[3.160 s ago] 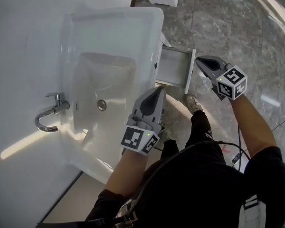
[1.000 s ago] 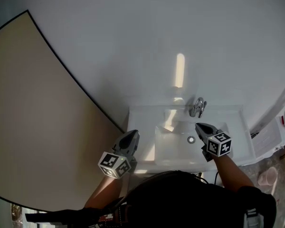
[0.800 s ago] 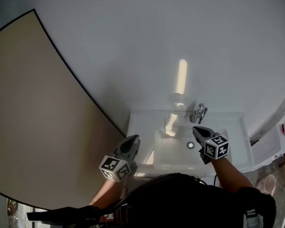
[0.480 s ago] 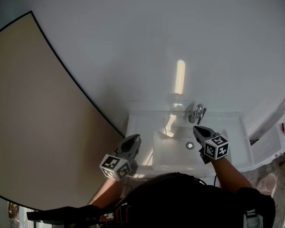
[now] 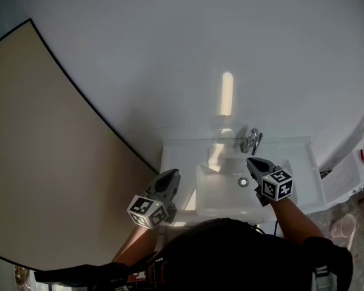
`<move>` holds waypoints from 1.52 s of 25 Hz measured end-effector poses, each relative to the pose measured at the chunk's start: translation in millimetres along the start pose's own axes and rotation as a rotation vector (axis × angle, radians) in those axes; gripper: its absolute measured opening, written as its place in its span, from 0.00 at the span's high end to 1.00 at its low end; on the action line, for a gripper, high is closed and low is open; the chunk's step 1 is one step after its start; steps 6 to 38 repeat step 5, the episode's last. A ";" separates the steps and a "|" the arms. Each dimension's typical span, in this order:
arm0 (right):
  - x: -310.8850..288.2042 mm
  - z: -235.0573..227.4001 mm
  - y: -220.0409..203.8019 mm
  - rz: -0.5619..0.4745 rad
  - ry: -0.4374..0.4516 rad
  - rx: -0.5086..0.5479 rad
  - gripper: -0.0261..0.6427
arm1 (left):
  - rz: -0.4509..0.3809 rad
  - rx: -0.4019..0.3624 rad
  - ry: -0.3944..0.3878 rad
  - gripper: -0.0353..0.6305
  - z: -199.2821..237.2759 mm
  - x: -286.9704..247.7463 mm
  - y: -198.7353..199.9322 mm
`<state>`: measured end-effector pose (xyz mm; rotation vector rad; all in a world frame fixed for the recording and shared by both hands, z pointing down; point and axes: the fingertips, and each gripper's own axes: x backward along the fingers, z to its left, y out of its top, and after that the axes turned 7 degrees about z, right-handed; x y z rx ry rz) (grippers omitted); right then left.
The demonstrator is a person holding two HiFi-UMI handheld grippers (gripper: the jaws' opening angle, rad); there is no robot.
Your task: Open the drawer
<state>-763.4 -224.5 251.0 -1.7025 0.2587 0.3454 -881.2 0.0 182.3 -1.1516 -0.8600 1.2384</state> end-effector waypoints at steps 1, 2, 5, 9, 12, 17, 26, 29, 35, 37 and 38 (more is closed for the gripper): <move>-0.8 0.4 -0.4 0.000 0.000 0.002 0.96 | 0.000 0.001 -0.001 0.96 1.0 0.3 -0.5; -1.7 0.9 -0.7 0.000 0.000 0.004 0.96 | -0.001 0.001 -0.001 0.96 2.3 0.7 -0.8; -4.0 2.4 -1.3 0.000 0.000 0.012 0.96 | -0.004 0.003 -0.003 0.96 5.8 1.7 -1.8; -4.0 2.4 -1.3 0.000 0.000 0.012 0.96 | -0.004 0.003 -0.003 0.96 5.8 1.7 -1.8; -4.0 2.4 -1.3 0.000 0.000 0.012 0.96 | -0.004 0.003 -0.003 0.96 5.8 1.7 -1.8; -4.0 2.4 -1.3 0.000 0.000 0.012 0.96 | -0.004 0.003 -0.003 0.96 5.8 1.7 -1.8; -4.0 2.4 -1.3 0.000 0.000 0.012 0.96 | -0.004 0.003 -0.003 0.96 5.8 1.7 -1.8; -4.0 2.4 -1.3 0.000 0.000 0.012 0.96 | -0.004 0.003 -0.003 0.96 5.8 1.7 -1.8; -4.0 2.4 -1.3 0.000 0.000 0.012 0.96 | -0.004 0.003 -0.003 0.96 5.8 1.7 -1.8; -4.0 2.4 -1.3 0.000 0.000 0.012 0.96 | -0.004 0.003 -0.003 0.96 5.8 1.7 -1.8; -4.0 2.4 -1.3 0.000 0.000 0.012 0.96 | -0.004 0.003 -0.003 0.96 5.8 1.7 -1.8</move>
